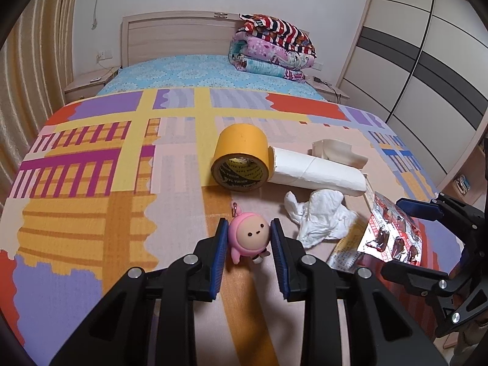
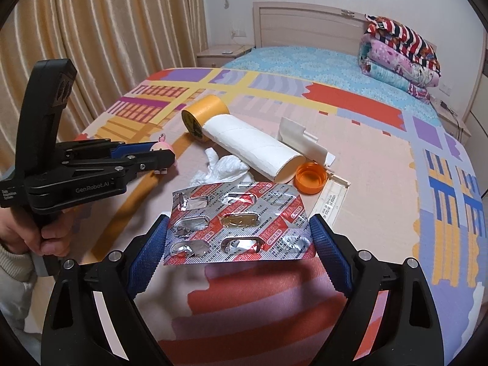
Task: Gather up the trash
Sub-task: 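Lift both held items and lower them into the black trash bag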
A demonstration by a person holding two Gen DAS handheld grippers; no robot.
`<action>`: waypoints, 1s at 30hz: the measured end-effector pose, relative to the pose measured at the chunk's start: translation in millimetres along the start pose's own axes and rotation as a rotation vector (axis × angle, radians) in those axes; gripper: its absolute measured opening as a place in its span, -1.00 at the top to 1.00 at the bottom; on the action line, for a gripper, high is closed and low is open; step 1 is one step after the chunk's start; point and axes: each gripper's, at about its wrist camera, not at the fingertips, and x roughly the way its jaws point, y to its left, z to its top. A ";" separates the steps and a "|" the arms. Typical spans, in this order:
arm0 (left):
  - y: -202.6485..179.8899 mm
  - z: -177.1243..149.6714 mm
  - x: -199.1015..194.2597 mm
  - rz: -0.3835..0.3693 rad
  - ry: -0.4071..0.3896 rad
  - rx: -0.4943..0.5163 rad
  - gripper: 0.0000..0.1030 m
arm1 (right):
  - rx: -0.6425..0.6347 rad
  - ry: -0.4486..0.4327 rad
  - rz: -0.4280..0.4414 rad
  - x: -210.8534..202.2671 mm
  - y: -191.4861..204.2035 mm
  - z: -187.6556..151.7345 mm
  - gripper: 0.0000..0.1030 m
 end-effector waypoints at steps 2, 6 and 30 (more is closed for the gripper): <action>-1.4 -1.1 -6.4 0.000 -0.008 0.002 0.47 | -0.003 -0.008 0.001 -6.9 3.7 -2.4 -0.77; -7.5 -4.9 -24.7 -0.003 -0.032 0.014 0.47 | -0.012 -0.025 -0.003 -22.3 11.8 -8.6 -0.77; -53.3 -82.5 -139.0 -0.093 -0.123 0.063 0.47 | -0.072 -0.090 0.042 -113.5 71.3 -77.9 -0.77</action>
